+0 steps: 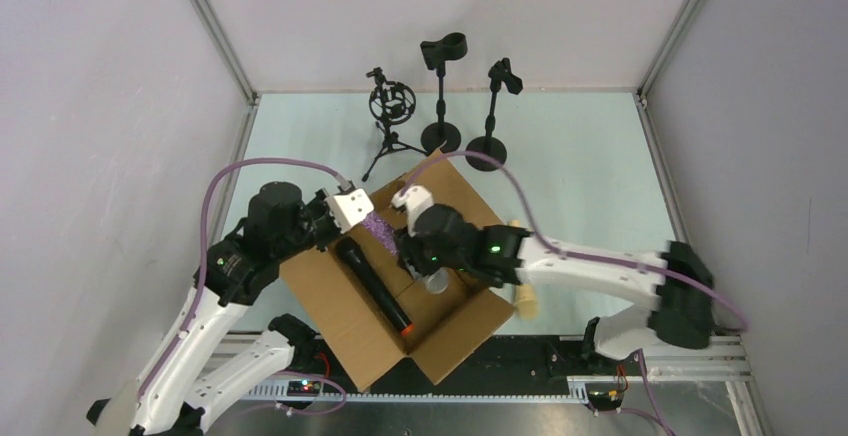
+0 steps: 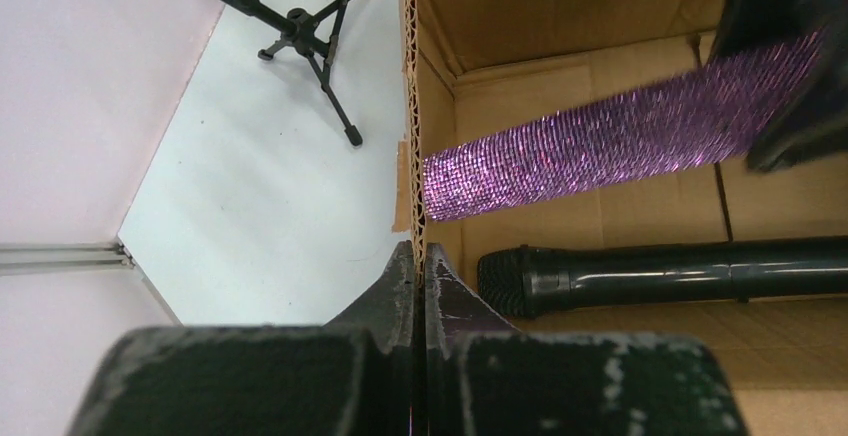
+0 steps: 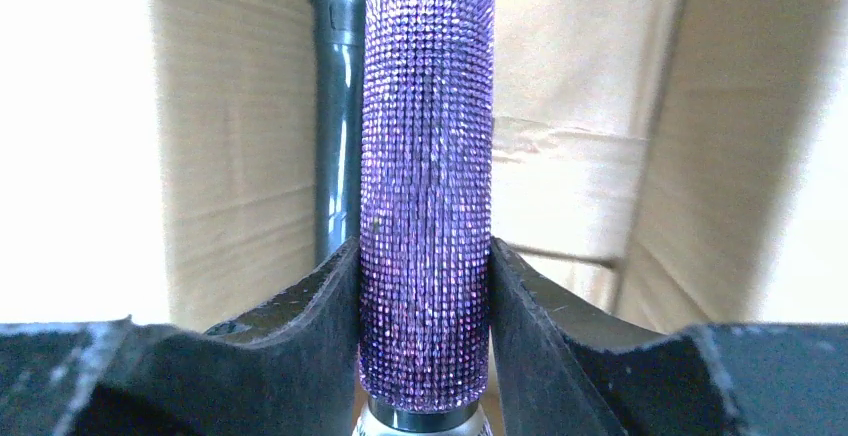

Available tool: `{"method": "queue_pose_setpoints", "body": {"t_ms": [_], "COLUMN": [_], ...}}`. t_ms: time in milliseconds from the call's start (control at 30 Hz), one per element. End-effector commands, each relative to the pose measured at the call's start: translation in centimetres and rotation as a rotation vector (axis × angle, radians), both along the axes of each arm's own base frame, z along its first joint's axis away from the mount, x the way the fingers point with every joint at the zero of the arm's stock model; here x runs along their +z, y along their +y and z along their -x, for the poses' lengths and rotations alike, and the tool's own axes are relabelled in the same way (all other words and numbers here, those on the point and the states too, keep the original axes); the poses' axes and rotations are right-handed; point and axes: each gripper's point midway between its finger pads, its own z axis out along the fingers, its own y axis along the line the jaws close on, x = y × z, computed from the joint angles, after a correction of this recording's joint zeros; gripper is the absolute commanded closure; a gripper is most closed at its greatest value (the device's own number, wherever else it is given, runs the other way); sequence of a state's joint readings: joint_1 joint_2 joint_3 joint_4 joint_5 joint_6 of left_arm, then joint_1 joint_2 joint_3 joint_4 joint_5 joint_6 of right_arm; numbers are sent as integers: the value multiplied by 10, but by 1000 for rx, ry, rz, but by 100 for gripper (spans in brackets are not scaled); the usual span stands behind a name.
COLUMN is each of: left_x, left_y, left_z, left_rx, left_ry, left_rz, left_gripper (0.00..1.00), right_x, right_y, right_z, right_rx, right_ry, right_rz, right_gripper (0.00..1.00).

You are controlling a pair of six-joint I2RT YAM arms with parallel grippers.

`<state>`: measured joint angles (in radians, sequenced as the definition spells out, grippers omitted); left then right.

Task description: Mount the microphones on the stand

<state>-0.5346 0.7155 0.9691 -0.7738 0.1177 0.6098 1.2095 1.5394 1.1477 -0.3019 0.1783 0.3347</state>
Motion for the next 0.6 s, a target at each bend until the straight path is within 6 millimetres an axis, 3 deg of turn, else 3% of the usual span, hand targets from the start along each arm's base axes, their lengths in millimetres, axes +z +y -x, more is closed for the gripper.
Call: {"method": "queue_pose_setpoints", "body": {"t_ms": [0,33,67,100,167,267,333,567], "left_x": [9,7,6,6,7,9,9,11], "left_y": [-6,-6,-6,-6,-7,-6,-6,-6], "left_z": [3,3,3,3,2,0,0,-1], "left_rx": [-36,-36,-36,-39,-41,-39,-38,-33], "left_ry": [-32,-29,-28,-28,-31,-39,-42,-46], "left_rz": [28,24,23,22,21,17,15,18], "left_gripper": [100,100,100,100,100,100,100,100], "right_x": [113,136,140,158,166,154,142,66], "right_y": [-41,-56,-73,-89,-127,-194,-222,-275], "right_z": [-16,-16,-24,-25,-38,-58,-65,-65], "right_rx": [-106,-126,-175,-207,-307,-503,-579,-768], "right_ry": [-135,-154,-152,-169,-177,-153,-123,32], "right_rz": [-209,-258,-251,-287,-278,-204,-188,-81], "right_gripper": [96,96,96,96,95,96,97,100]}}
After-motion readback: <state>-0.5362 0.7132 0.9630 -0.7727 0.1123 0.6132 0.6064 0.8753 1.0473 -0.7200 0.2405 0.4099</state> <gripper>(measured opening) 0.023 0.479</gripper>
